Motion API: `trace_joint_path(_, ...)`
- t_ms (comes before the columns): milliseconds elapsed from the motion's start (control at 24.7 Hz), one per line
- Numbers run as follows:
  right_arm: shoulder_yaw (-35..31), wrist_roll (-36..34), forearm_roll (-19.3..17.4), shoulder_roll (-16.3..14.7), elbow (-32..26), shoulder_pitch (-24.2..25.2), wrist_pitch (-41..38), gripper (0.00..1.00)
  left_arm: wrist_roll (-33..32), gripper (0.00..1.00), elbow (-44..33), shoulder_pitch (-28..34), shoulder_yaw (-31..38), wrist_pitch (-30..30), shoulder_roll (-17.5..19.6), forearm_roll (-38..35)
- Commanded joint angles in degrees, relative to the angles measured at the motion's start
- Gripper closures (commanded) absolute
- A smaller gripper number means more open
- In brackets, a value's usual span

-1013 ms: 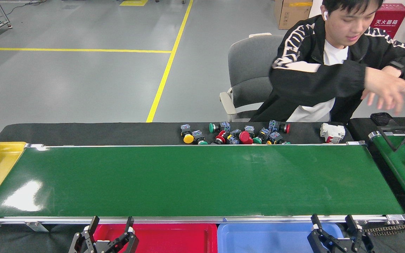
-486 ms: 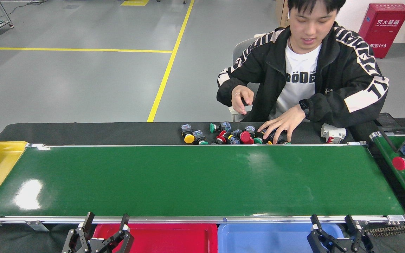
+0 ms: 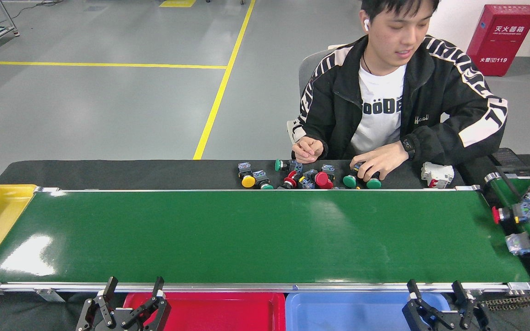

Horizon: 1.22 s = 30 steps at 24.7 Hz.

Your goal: Pick switch part from conveyor to tray

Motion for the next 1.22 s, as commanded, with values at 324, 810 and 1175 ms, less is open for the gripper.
trace_joint_path(324, -5.2, 2.4, -0.5, -0.6, 2.1, -3.1, 0.7, 0.01, 2.3, 0.00, -0.7, 1.8, 0.9, 0.2, -0.5, 0.0)
trace_joint_path(810, 0.5, 5.5, 2.5, -1.0, 18.8, -21.1, 13.0, 0.01, 0.6, 0.00, -0.7, 1.9, 0.1, 0.1, -2.3, 0.1)
trace_joint_path(1175, 5.1, 5.5, 2.5, -0.3, 28.8, -30.6, 17.7, 0.01, 0.6, 0.00, -0.7, 2.5, 0.0, 0.0, -2.1, 0.0)
